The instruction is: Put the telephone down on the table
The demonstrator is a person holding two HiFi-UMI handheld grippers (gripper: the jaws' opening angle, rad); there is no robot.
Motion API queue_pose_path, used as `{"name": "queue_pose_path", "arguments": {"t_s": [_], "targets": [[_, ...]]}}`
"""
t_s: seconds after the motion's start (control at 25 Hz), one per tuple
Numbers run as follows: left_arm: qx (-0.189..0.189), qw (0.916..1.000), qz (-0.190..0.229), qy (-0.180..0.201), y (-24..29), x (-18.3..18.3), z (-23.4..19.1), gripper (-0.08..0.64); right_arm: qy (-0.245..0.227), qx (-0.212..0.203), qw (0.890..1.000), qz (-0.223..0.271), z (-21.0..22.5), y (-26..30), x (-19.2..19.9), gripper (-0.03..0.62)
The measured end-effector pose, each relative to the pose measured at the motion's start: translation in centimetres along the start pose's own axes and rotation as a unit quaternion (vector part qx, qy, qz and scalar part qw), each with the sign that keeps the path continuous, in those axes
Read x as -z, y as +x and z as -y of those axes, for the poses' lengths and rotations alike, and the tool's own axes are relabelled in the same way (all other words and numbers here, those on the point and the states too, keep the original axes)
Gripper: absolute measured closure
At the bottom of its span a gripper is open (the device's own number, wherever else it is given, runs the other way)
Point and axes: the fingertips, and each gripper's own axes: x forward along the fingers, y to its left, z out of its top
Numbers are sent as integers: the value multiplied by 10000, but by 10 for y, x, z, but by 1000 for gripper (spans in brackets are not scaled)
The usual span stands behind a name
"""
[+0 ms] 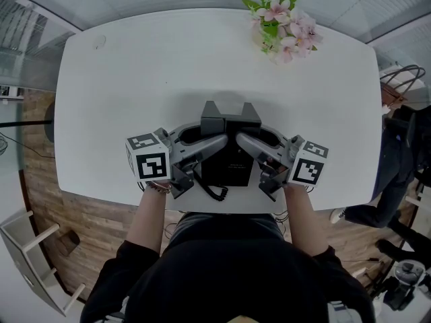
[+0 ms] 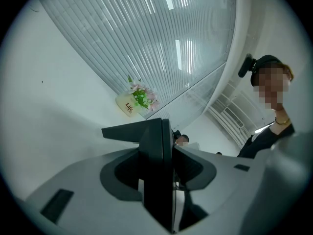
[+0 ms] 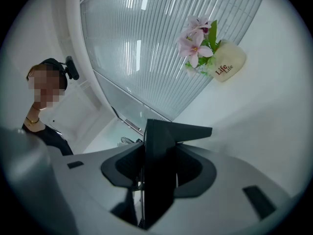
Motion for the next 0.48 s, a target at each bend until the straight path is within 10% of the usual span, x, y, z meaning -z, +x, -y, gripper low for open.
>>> {"name": "queue_pose_path", "arguments": {"t_s": [0.48], "targets": [[-34, 9999, 13, -133, 1, 0, -6, 353, 172, 27, 9998, 16, 6, 2, 1, 403]]}}
